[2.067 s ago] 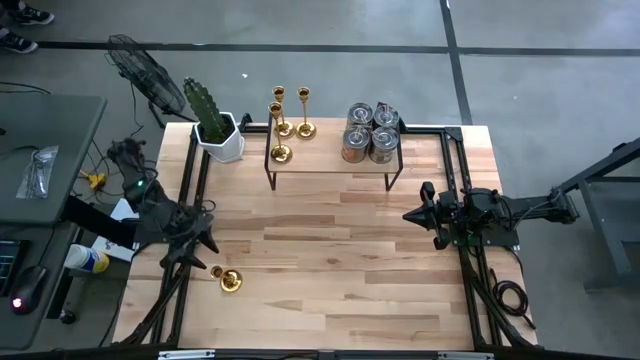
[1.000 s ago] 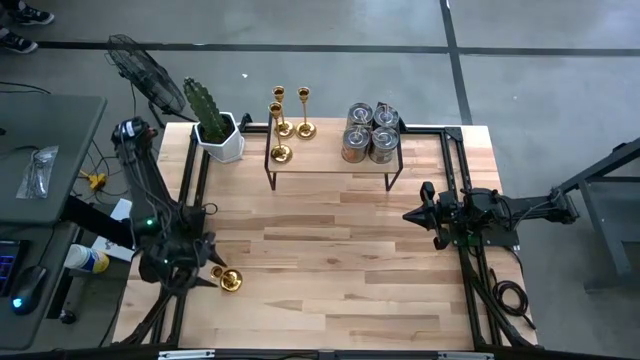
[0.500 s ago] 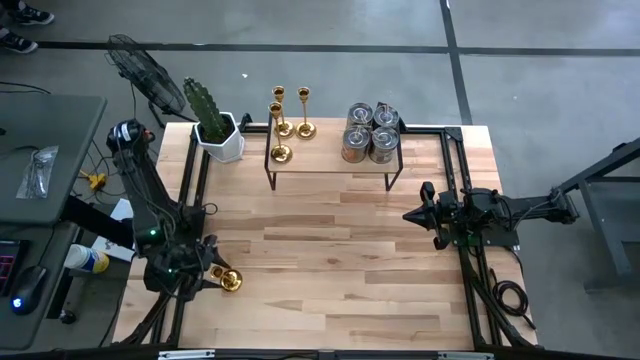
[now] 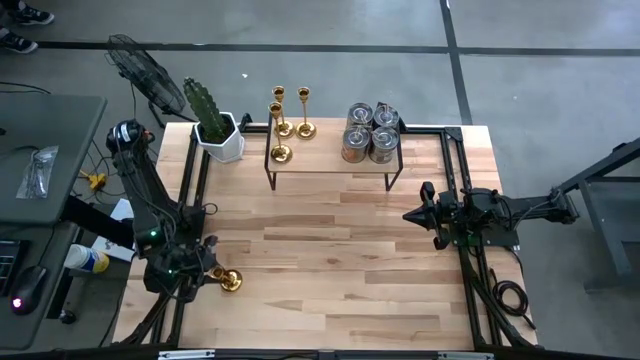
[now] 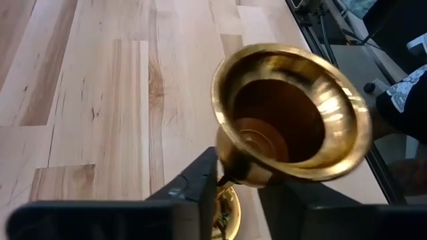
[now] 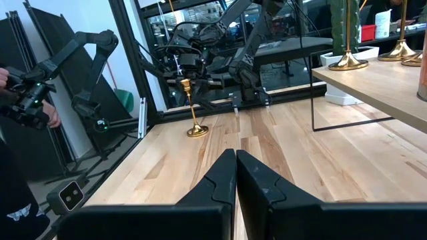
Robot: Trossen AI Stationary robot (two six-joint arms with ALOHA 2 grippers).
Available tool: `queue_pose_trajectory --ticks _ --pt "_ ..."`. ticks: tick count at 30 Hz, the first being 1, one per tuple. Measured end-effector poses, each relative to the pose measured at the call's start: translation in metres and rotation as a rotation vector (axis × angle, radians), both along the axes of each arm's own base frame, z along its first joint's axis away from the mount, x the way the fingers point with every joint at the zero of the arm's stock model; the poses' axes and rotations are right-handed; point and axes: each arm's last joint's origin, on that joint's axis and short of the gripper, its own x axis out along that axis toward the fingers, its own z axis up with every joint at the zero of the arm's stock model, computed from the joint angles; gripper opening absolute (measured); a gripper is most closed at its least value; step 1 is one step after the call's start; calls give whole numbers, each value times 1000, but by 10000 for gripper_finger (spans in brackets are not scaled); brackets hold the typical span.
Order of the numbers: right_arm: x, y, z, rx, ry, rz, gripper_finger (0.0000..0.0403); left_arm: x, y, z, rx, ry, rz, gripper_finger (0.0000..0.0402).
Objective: Pick & Place candle stick holders
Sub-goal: Align the gold candle holder with the other gold candle holder on the shelf
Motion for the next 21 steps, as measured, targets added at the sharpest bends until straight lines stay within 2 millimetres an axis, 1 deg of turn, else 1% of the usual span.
queue_pose_trajectory --ticks 6,10,12,16,21 --pt "0 0 0 0 0 0 4 0 -1 0 -6 4 -9 41" --pt "0 0 0 0 -1 0 4 0 -1 1 -18 3 -10 13" --pt "0 0 0 0 0 0 4 0 -1 1 -18 -1 -6 10" --pt "0 0 0 0 -1 0 4 2 -1 3 -22 -44 32 15" --pt "0 0 0 0 0 0 4 8 0 12 -11 -136 129 16"
